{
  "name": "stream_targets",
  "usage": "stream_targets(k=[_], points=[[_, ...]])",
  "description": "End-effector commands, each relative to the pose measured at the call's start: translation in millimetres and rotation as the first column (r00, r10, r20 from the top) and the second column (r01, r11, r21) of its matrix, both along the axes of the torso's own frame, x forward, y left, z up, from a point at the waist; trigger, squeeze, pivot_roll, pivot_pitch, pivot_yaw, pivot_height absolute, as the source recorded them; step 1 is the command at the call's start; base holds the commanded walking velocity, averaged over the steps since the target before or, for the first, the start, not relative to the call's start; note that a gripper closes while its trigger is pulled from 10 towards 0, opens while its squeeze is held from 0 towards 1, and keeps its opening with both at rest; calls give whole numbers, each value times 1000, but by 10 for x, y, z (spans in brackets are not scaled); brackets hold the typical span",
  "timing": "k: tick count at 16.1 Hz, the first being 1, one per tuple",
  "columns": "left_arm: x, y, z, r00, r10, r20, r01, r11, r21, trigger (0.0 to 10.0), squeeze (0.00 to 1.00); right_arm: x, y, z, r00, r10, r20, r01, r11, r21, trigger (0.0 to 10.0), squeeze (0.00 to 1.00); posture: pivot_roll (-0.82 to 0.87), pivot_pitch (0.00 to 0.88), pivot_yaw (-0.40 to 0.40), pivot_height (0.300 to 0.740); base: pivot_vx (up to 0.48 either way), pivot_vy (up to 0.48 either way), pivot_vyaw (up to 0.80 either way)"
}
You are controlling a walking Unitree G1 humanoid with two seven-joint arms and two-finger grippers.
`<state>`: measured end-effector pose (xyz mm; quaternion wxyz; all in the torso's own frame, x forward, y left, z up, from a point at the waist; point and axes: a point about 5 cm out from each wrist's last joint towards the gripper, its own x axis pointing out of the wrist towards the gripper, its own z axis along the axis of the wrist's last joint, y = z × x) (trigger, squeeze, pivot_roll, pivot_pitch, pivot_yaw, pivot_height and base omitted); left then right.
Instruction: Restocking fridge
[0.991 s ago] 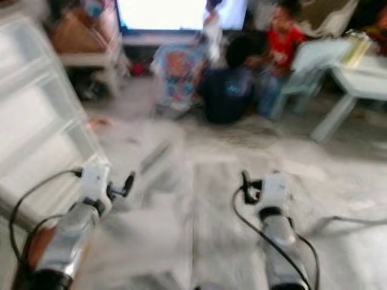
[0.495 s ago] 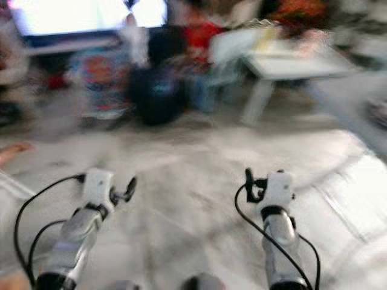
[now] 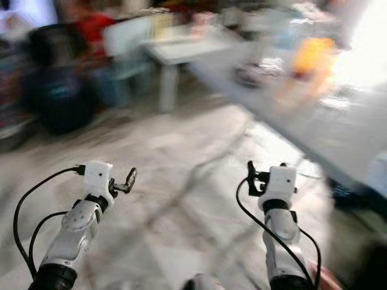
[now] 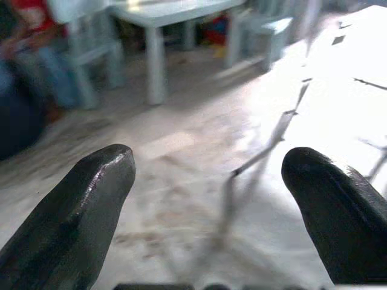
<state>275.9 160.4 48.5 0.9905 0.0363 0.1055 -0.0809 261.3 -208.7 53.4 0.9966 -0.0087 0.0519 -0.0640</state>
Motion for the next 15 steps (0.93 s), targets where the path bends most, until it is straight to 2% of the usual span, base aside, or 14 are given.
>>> stream_targets(k=[1,4,6,10,15], points=[[32,29,48,1000,22,23,-21,1000,-7,10000,0,2,73,14,1000,12,13,-13,1000,17,10000,0,15,34,-30,740,0,0,0],[39,40,47,999,37,18,-37,999,-2,10000,0,-9,100,23,1000,21,23,-22,999,33,10000,0,11,34,-21,740,0,0,0],[13,41,61,999,10,35,-9,999,-31,10000,0,-21,83,15,1000,13,21,-14,999,33,10000,0,9,33,-14,740,137,0,0],[46,-18,103,998,-21,51,23,999,-37,10000,0,-50,91,15,1000,4,24,-5,999,37,10000,0,3,38,-8,740,470,0,0],[0,-52,80,998,-40,46,42,998,-38,10000,0,-53,116,-1,1000,11,16,-12,999,46,10000,0,9,47,-11,740,471,0,0]])
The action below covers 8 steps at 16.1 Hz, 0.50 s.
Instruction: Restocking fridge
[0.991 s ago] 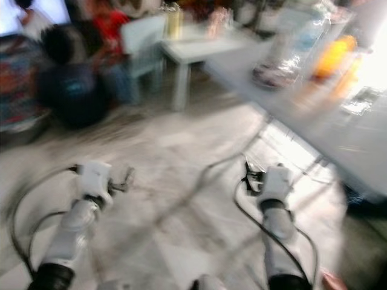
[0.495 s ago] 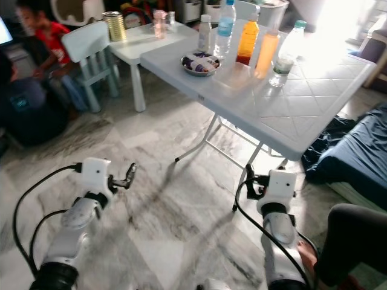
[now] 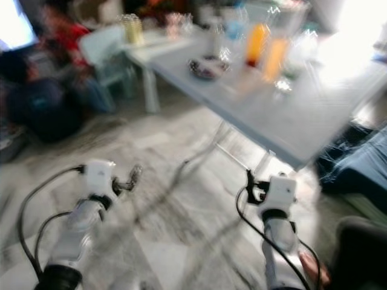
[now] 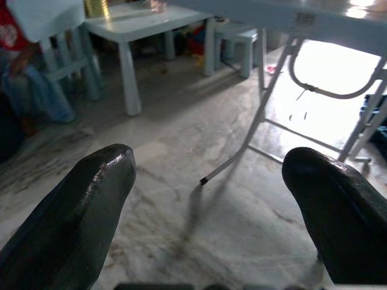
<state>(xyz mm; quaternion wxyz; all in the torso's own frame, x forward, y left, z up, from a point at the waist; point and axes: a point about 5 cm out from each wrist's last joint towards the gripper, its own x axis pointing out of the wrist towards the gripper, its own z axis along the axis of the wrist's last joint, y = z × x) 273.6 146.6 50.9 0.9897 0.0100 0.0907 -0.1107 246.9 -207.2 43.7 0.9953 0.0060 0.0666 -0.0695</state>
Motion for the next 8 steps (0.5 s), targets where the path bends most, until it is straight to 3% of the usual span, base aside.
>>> stream_targets(k=[1,3,8], points=[[22,72,55,1000,9,20,-10,1000,17,10000,0,98,102,103,999,24,45,-25,1000,15,10000,0,9,47,-11,740,454,0,0],[27,63,62,1000,6,20,-7,1000,17,10000,0,91,89,97,999,24,43,-25,1000,13,10000,0,11,53,-10,740,418,133,0],[37,57,83,1000,-1,30,1,1000,1,10000,0,100,92,85,999,27,38,-27,1000,10,10000,0,14,51,-11,740,337,340,0]])
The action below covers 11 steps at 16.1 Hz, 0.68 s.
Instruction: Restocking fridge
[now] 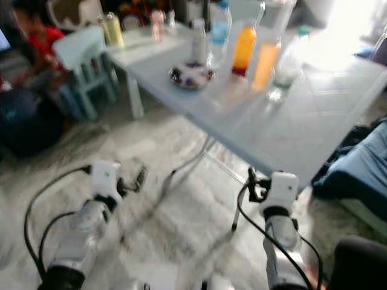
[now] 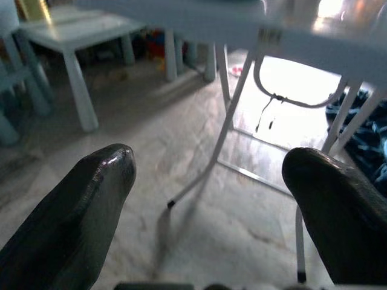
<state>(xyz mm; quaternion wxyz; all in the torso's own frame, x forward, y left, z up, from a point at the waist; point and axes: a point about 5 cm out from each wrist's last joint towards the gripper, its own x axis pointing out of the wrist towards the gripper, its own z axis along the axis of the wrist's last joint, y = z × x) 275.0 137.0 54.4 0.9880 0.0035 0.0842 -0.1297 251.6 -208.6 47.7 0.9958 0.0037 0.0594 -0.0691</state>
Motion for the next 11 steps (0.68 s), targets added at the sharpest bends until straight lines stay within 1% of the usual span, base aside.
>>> stream_targets(k=[1,4,10,11], points=[[33,138,73,999,35,29,-35,999,2,10000,0,58,112,50,999,29,27,-30,999,13,10000,0,14,50,-11,740,322,356,0],[66,114,161,998,33,62,-30,999,-41,10000,0,68,112,62,999,34,32,-34,999,9,10000,0,14,47,-14,740,282,386,0],[80,91,172,998,25,64,-23,999,-35,10000,0,69,125,68,998,41,38,-41,999,3,10000,0,12,45,-16,740,0,432,0],[73,87,165,997,25,67,-24,999,-23,10000,0,63,125,66,998,43,36,-43,999,0,10000,0,12,46,-17,740,0,435,-706]])
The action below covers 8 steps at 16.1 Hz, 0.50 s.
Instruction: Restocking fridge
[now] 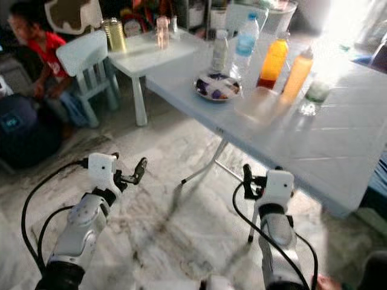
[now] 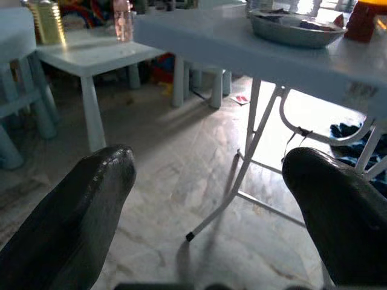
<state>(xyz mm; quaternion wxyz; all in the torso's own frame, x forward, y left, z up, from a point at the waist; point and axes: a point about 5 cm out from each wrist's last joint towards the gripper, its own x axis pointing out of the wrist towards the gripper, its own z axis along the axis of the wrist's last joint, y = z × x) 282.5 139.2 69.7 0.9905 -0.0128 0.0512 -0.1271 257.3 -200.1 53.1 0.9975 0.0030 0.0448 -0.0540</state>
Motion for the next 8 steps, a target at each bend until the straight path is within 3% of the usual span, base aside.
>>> stream_targets(k=[1,6,8], points=[[-2,77,5,1000,27,2,-27,999,19,10000,0,4,41,11,1000,14,7,-14,1000,1,10000,0,13,48,-16,740,0,435,-800],[18,111,43,1000,25,13,-25,999,46,10000,0,6,41,11,1000,16,6,-16,1000,-2,10000,0,24,62,-18,740,0,446,-738],[4,203,106,998,48,47,-52,995,81,10000,0,16,22,38,1000,11,16,-11,1000,-8,10000,0,27,74,-20,740,0,364,-638]])
